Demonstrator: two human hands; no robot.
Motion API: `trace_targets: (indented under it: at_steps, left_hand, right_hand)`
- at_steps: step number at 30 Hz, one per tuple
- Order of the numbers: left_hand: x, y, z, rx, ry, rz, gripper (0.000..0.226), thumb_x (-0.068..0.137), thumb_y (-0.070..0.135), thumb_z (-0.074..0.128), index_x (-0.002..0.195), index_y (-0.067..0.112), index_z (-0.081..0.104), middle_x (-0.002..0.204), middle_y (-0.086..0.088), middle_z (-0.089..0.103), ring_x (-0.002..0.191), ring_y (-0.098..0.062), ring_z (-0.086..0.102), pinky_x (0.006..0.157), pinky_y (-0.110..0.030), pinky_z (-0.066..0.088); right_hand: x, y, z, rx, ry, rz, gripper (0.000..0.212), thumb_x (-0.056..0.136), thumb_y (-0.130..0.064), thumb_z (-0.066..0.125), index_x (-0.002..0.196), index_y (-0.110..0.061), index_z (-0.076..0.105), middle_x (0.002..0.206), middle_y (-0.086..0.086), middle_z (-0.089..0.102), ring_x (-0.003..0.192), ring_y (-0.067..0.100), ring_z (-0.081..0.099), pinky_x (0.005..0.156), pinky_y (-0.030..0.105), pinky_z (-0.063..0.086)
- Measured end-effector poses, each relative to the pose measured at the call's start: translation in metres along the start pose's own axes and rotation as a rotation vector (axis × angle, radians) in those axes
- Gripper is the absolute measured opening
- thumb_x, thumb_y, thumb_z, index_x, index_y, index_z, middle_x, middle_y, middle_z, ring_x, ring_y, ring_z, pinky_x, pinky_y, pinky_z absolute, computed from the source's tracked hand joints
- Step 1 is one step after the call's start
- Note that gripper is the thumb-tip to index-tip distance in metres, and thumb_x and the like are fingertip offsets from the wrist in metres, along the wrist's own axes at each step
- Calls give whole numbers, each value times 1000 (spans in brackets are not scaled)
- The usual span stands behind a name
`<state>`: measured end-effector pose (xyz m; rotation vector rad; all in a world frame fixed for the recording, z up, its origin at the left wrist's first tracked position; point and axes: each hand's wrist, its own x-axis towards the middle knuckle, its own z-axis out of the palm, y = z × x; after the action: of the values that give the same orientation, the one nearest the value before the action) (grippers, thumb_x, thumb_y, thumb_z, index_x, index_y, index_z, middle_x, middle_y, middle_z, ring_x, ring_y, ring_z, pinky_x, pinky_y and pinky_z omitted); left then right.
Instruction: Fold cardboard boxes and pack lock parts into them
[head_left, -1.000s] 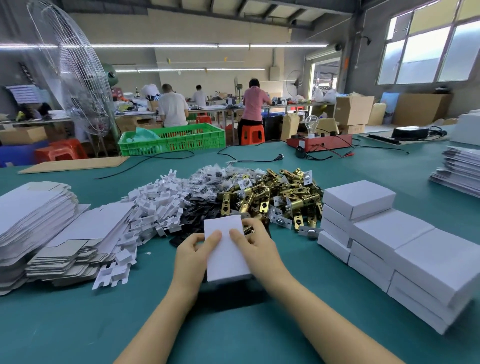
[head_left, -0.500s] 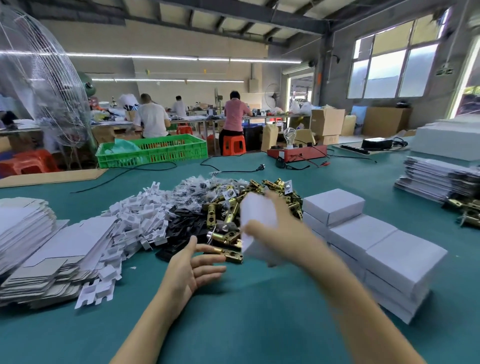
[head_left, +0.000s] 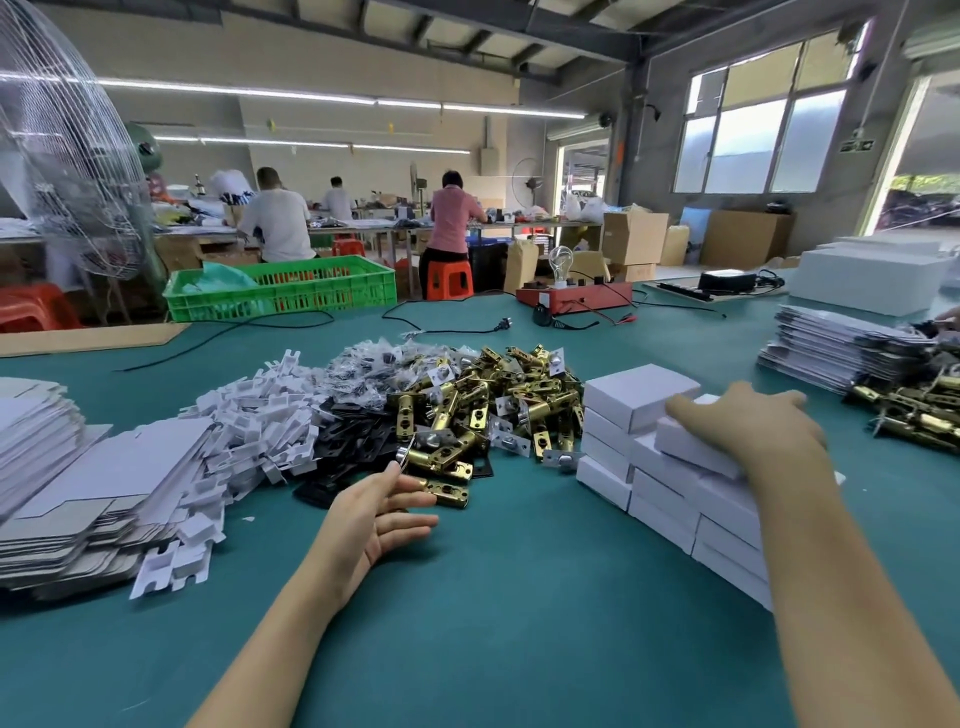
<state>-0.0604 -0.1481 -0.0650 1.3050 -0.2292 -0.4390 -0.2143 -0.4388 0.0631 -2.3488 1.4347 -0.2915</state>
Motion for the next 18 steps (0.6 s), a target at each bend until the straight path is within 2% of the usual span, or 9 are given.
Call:
trace_targets:
  at_steps: [2,3,5,7,9,11,13,15,18]
  left_hand:
    - [0,-1,0,-8,-4,4,53,82,44,59,103,-4,62,94,-22,74,78,-35,74,57,-29,59]
    - [0,0,0,-8,-5,7,53,80,45,59,102,-3,62,94,-22,74,78,-35,74,57,-29,59]
    - [0,-1,0,-8,-13,15,53,78,45,60,101,-3,63,94,-22,74,78,-35,74,58,-29,59]
    - [0,-1,0,-8,-20,20,53,78,45,60,100,-3,62,93,-22,74,78,-35,74,58,-28,59]
    - [-1,0,1,-2,-25,22,52,79,44,60,100,-3,62,92,-22,74,78,-34,73,59,-28,59]
    - [-1,-1,1,3,-26,28,51,79,43,60,99,-3,63,91,-21,74,77,-33,73,59,-28,59]
    - [-2,-1,2,6,-26,32,51,79,43,60,99,-3,63,90,-22,74,77,-33,73,59,-28,59]
    - [-1,-2,1,11,-25,35,53,78,44,60,100,-4,62,91,-21,74,78,-32,73,61,-28,59]
    - [2,-2,0,13,-30,53,54,78,44,60,100,-4,63,90,-21,74,78,-32,73,62,-28,59]
  right_hand:
    - [1,-4,3,-38,-42,-31,75,89,-70,31,128,-9,48,127,23,42,114,32,41,62,32,32]
    - [2,-5,4,-51,-79,-63,80,85,-77,30,114,-7,55,117,20,51,116,31,39,59,32,32]
    - [3,-3,5,-65,-115,-143,78,77,-83,38,81,-6,55,78,10,63,108,29,36,58,33,33]
    - [-1,-1,5,-32,-108,-184,69,75,-77,51,68,-9,50,53,5,55,98,27,33,55,31,28]
    - [-6,-2,5,15,-82,-185,64,76,-72,57,69,-8,50,62,7,52,101,28,32,54,32,26]
    - [-5,-4,6,-6,-68,-188,64,79,-69,56,74,-6,51,69,7,50,111,32,32,62,34,30]
    - [-1,-5,6,-27,-56,-195,66,80,-68,56,89,-2,56,73,7,47,118,34,31,70,36,33]
    - [5,-4,9,8,-65,-182,68,81,-66,57,104,-2,54,75,6,44,122,34,30,68,36,33]
    - [10,-1,13,-7,-41,-114,80,78,-68,58,117,1,50,99,14,46,104,30,36,59,36,33]
